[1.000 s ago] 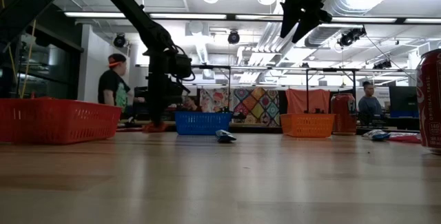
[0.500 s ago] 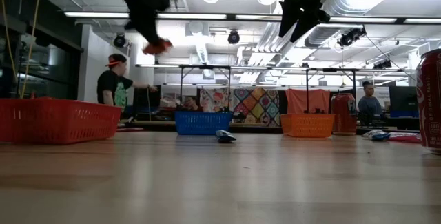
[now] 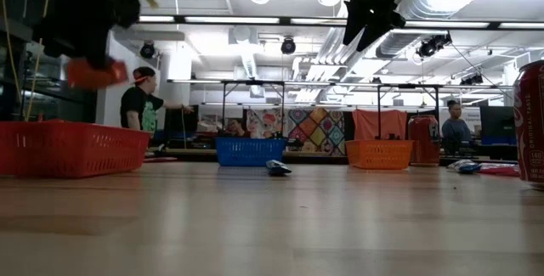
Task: Sort candy
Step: Put the orange candy pack into the red basket, then put the white candy pack into the blue basket
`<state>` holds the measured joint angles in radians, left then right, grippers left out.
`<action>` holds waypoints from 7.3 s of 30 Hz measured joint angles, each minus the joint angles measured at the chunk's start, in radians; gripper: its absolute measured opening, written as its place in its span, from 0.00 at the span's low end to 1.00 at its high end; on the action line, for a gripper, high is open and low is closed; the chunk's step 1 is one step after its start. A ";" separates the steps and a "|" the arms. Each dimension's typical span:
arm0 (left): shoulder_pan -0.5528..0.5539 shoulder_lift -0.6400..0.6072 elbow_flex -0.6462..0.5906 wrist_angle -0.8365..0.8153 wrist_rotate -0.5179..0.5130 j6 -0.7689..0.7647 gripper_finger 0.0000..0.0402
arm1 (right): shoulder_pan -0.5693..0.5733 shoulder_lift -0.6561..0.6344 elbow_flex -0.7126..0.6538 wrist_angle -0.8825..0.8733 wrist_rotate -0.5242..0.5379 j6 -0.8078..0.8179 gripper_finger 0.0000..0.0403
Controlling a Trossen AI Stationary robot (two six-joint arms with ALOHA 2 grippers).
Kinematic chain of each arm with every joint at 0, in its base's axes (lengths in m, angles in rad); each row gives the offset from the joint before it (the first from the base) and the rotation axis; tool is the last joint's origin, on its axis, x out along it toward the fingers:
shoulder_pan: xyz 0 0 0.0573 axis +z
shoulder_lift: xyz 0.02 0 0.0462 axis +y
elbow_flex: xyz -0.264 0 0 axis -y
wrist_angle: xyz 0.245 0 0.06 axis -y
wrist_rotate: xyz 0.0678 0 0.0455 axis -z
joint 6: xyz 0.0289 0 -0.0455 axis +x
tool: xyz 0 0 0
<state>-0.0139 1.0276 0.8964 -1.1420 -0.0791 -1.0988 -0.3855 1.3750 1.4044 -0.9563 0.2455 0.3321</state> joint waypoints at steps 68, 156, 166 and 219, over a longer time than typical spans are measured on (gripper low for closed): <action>0.728 0.224 0.264 0.294 -0.113 0.688 0.53 | 0.000 0.000 0.000 0.041 -0.067 0.060 0.58; 0.398 -0.073 -0.199 1.255 0.263 0.590 0.01 | 0.087 0.000 0.000 0.464 -0.471 -0.143 0.58; 0.354 0.117 -0.132 1.444 0.176 0.624 0.01 | 0.110 0.039 0.001 0.699 -0.454 -0.081 0.58; 0.633 0.753 0.401 0.706 0.041 0.866 0.59 | 0.064 -0.086 0.001 0.579 -0.453 -0.098 0.58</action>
<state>0.6192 1.7806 1.2976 -0.4363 -0.0383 -0.2329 -0.3218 1.2888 1.4052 -0.3771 -0.2077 0.2341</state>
